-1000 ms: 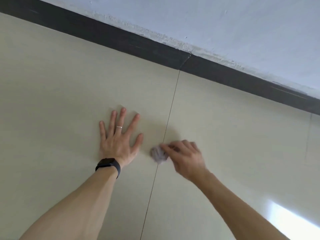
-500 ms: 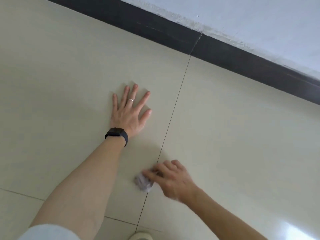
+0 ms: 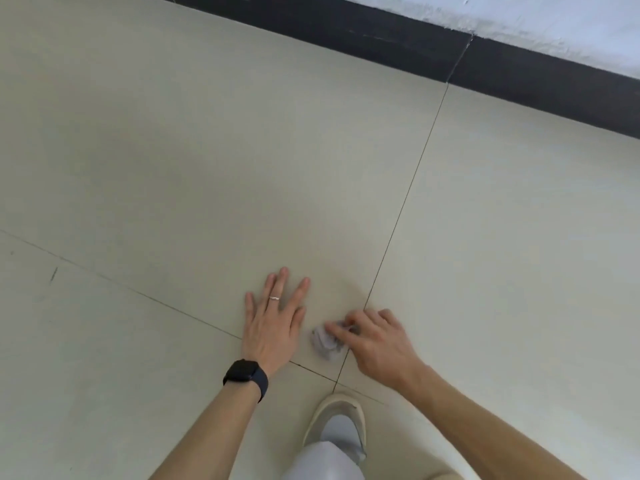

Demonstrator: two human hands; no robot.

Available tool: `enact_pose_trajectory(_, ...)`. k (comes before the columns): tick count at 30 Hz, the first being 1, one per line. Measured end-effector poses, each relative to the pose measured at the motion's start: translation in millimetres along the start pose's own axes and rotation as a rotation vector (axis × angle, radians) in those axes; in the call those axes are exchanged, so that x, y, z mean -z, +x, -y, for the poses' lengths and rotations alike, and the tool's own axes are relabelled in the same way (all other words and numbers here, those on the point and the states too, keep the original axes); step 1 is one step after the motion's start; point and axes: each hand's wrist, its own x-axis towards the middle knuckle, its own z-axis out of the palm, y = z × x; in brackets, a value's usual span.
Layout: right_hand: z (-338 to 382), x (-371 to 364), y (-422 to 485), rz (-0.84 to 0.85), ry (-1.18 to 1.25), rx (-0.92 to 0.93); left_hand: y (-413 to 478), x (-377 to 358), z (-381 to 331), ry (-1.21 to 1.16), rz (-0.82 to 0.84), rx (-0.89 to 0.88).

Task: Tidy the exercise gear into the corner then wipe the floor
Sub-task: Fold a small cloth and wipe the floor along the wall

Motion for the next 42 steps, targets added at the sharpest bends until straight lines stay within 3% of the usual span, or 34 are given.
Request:
enact_pose_trajectory(3, -46, 24, 55, -0.164, 0.057, -0.504, 0, 21, 10, -0.015, 0.113, -0.040)
enact_pose_trajectory(5, -47, 29, 78, -0.162, 0.120, -0.723, 5, 41, 10, 0.029, 0.199, -0.046)
enact_pose_trajectory(7, -18, 23, 78, -0.090, 0.145, -0.658, 9, 64, 8, 0.104, 0.240, -0.061)
enact_pose_trajectory(10, 41, 0, 40, 0.059, 0.169, -0.250, 10, 103, 8, 0.164, 0.246, -0.048)
enact_pose_trajectory(12, 63, -5, 20, 0.191, 0.171, -0.109, 7, 134, 7, 0.233, 0.243, -0.059)
enact_pose_trajectory(16, 55, 17, 42, 0.451, 0.217, -0.147, -4, 187, 4, 0.346, 0.222, -0.058)
enact_pose_trajectory(19, 36, 42, 58, 0.555, 0.348, -0.300, 0, 216, -4, 0.395, 0.238, -0.056)
enact_pose_trajectory(21, 19, 56, 65, 0.437, 0.430, -0.434, 18, 228, -8, 0.416, 0.228, -0.081)
enact_pose_trajectory(26, -35, 81, 96, -0.091, 0.463, -0.852, 89, 223, -11, 0.381, 0.136, -0.206)
enact_pose_trajectory(31, -57, 68, 118, -0.206, 0.272, -1.068, 137, 166, 35, 0.417, 0.146, -0.300)
enact_pose_trajectory(33, -24, 37, 116, -0.190, 0.146, -0.961, 150, 138, 64, 0.386, 0.112, -0.294)
enact_pose_trajectory(38, 103, -41, 65, 0.073, 0.059, -0.231, 158, 92, 98, 0.216, -0.013, -0.301)
enact_pose_trajectory(40, 117, -48, 49, 0.145, 0.053, -0.075, 157, 82, 96, 0.168, -0.016, -0.302)
enact_pose_trajectory(42, 100, -41, 51, 0.070, 0.026, -0.068, 158, 76, 100, 0.145, -0.041, -0.319)
